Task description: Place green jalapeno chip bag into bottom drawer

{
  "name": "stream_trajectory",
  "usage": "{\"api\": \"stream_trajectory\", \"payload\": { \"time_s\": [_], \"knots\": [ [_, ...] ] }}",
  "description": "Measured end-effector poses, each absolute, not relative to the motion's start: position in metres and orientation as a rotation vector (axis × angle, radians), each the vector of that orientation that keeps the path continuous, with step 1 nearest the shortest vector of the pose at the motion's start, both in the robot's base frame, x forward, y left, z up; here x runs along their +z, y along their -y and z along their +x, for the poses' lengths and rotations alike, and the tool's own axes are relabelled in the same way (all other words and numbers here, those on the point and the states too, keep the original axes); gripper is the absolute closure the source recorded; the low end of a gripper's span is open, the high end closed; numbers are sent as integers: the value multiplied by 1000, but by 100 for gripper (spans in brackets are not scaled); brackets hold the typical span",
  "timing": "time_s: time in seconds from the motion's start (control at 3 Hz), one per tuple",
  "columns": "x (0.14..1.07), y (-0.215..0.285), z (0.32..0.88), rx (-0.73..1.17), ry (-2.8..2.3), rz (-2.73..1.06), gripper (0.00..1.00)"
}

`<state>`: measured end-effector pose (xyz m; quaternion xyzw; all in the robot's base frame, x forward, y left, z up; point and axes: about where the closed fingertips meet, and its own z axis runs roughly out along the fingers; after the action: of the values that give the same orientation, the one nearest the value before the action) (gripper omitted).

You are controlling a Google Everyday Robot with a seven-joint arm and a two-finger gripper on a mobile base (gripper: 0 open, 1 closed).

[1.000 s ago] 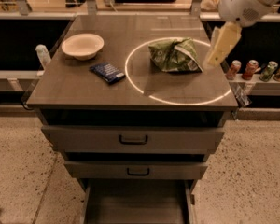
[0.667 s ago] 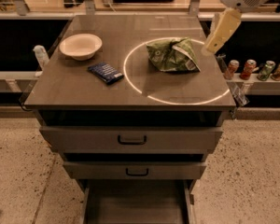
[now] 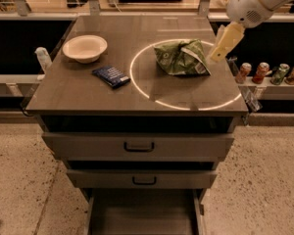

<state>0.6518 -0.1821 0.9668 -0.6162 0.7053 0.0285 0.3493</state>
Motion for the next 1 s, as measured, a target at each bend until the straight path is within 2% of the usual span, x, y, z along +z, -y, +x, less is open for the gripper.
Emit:
{"api": "stream_trajectory", "payload": {
  "time_s": [0.67,1.0],
  "knots": [
    [881,161,700,311,-1861,-1538,0],
    [836,136,713,433,-1859,-1548,19]
  ]
}}
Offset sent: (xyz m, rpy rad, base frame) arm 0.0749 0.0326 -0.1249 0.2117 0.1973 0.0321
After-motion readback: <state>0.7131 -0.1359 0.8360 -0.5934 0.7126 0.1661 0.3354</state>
